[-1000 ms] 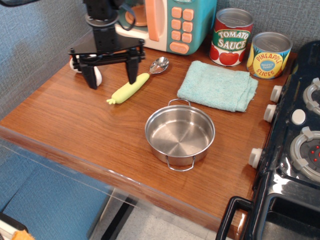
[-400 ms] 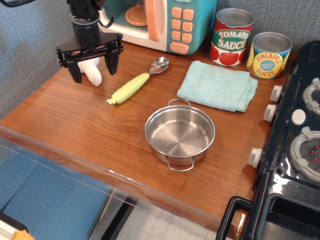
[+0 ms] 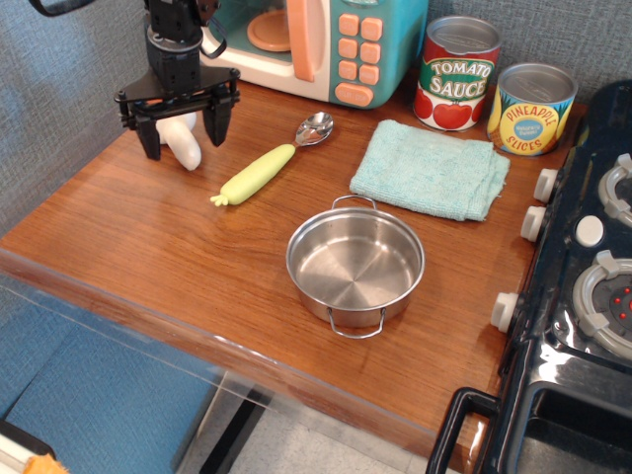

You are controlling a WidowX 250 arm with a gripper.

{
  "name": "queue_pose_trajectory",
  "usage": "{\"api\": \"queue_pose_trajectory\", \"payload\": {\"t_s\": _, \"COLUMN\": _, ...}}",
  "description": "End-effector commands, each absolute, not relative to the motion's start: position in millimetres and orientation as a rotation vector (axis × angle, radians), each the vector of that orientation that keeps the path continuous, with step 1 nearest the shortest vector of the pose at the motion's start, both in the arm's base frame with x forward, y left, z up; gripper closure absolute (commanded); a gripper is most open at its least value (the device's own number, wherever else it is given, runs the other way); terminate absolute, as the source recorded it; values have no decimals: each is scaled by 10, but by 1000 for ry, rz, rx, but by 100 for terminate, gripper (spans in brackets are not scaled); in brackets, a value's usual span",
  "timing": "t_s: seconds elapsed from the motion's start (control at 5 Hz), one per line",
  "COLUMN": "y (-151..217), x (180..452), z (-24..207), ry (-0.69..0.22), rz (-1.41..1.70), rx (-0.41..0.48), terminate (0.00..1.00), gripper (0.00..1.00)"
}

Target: Place the mushroom to the lower left of the pot

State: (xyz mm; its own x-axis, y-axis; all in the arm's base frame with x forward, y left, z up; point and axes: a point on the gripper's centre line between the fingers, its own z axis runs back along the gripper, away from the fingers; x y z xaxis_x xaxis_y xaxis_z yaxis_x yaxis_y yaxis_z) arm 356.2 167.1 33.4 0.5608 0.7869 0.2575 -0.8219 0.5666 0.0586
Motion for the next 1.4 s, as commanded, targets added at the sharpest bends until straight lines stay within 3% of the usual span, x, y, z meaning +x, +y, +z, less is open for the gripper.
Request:
{"api": "queue_pose_trajectory", "payload": {"t_s": 0.0, "y": 1673, "x": 3591, "z": 362, "ry": -238, "rz": 936, "rx": 185, "terminate": 0, "gripper": 100}}
{"api": "queue_pose_trajectory", "payload": {"t_s": 0.4, "y": 1484, "x": 3649, "z": 524, "ry": -295, "rz": 855, "rx": 169, "terminate": 0, "gripper": 100}}
{"api": "queue_pose_trajectory", "payload": {"t_s": 0.6, "y": 1278, "x": 3586, "z": 748, "ry": -343, "rz": 794, "rx": 156, "terminate": 0, "gripper": 100}}
{"api": "queue_pose_trajectory", "payload": {"t_s": 0.8, "y": 994, "x": 3435, "z": 903, "ry": -370, "rz": 678, "rx": 113, "terminate": 0, "gripper": 100}}
{"api": "queue_pose_trajectory", "payload": {"t_s": 1.2, "y": 574, "x": 2952, "z": 778, "ry": -315, "rz": 483, "rx": 50, "terminate": 0, "gripper": 100}}
